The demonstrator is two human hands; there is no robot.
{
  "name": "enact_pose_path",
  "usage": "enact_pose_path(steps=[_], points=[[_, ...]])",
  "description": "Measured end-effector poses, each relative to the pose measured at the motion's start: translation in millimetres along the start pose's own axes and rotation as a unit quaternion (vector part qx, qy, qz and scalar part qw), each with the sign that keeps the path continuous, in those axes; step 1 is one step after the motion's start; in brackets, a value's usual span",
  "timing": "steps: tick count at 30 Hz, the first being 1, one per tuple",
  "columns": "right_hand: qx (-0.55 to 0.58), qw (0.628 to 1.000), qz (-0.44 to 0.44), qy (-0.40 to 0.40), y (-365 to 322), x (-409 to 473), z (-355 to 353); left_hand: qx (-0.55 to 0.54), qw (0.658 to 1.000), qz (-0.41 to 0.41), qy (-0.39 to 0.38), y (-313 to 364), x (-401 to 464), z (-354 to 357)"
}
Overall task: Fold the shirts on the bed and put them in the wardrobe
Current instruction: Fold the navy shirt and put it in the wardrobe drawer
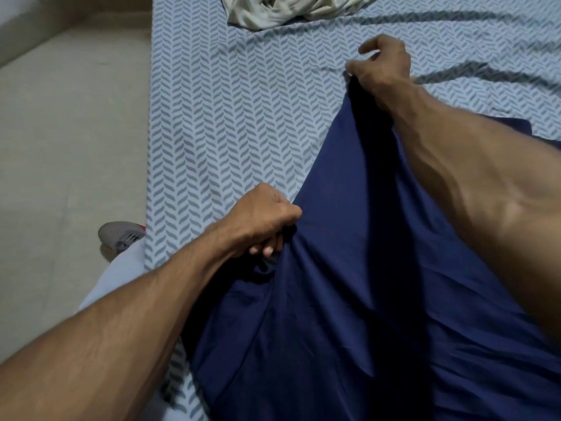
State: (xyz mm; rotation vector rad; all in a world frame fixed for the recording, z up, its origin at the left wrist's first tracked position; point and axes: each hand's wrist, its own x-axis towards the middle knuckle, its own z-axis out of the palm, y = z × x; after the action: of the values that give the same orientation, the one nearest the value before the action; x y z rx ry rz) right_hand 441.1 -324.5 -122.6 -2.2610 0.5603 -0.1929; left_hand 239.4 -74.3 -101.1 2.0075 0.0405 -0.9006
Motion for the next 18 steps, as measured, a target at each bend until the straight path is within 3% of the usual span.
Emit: enact_pose_path(steps=[3, 7, 10, 14, 18], points=[[0.032, 0.999, -0.006, 0.022, 3.4, 3.0, 0.1, 0.009, 1.000, -0.007, 0.001, 0.6, 1.2, 0.6], [-0.021, 0.999, -0.036, -0.003, 4.9, -12.2, -24.0, 0.023, 1.000, -0.014, 0.010, 7.6, -2.5, 4.7], [-0.077, 0.995, -0.051, 0.023, 31.8, -33.4, -62.7, 0.036, 0.999, -0.018, 0.035, 6.9, -3.6, 6.5], [-0.130, 0.985, -0.020, 0.110, 131.8, -74.5, -177.4, 0.089, 0.993, -0.012, 0.081, 13.4, -7.2, 20.8], [-0.137, 0.970, 0.097, 0.179, 247.4, -127.4, -281.4, 0.152, 0.974, -0.006, 0.167, 14.0, -7.4, 32.7]])
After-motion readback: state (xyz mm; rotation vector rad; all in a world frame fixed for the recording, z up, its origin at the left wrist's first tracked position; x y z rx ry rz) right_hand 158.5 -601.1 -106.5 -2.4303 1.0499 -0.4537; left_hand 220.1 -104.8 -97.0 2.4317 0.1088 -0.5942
